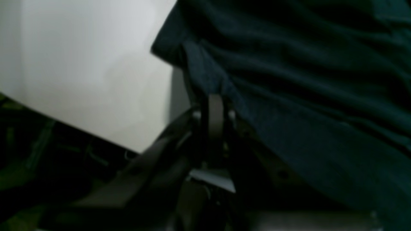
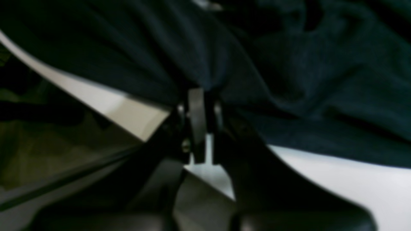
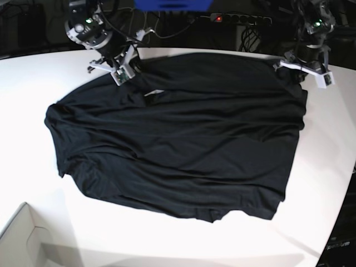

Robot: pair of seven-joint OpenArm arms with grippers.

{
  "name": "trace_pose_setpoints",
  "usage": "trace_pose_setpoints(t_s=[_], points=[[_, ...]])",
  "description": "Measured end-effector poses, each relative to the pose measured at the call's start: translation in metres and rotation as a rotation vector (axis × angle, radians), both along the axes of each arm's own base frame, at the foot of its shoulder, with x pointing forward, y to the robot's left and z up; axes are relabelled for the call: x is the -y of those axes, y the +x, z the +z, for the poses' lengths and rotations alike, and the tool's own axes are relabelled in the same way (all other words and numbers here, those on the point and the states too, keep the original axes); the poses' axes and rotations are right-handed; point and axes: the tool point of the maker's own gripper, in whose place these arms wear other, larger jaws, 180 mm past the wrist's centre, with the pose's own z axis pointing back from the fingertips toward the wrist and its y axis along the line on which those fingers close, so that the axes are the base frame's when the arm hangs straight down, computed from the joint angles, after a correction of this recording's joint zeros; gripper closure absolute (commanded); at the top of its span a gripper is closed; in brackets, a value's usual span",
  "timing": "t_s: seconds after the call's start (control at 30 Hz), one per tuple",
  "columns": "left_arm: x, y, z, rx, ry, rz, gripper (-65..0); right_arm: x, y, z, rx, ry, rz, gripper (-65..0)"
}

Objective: Layout the t-shirt on the table in an organized manner, then fold the t-shirt properly
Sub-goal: 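Grasp the collar edge with both grippers and lift it, then lower the collar edge with both grippers onto the shirt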

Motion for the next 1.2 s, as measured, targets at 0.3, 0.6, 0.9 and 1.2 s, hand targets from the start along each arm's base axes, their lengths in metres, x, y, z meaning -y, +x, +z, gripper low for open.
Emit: trace_pose_setpoints(t_s=[0.3, 0.6, 0.9, 1.2], points=[[0.003, 0.001, 0.024, 0.047, 0.038, -0.023, -0.2, -0.003, 0.004, 0.038, 0.095, 0.008, 0.006, 0.0], [-0.007, -0.007, 0.027, 0.054, 0.011, 0.015, -0.2, 0.017, -0.031, 0.022, 0.014, -0.055, 0.046, 0.0], [-0.008, -0.011, 0.027, 0.053, 0.006, 0.016, -0.2, 0.012, -0.053, 0.025, 0.024, 0.003, 0.033, 0.0], [-0.008, -0.016, 0.024, 0.039, 0.005, 0.017, -0.2, 0.0, -0.072, 0.044, 0.109, 0.122, 0.011, 0.0]])
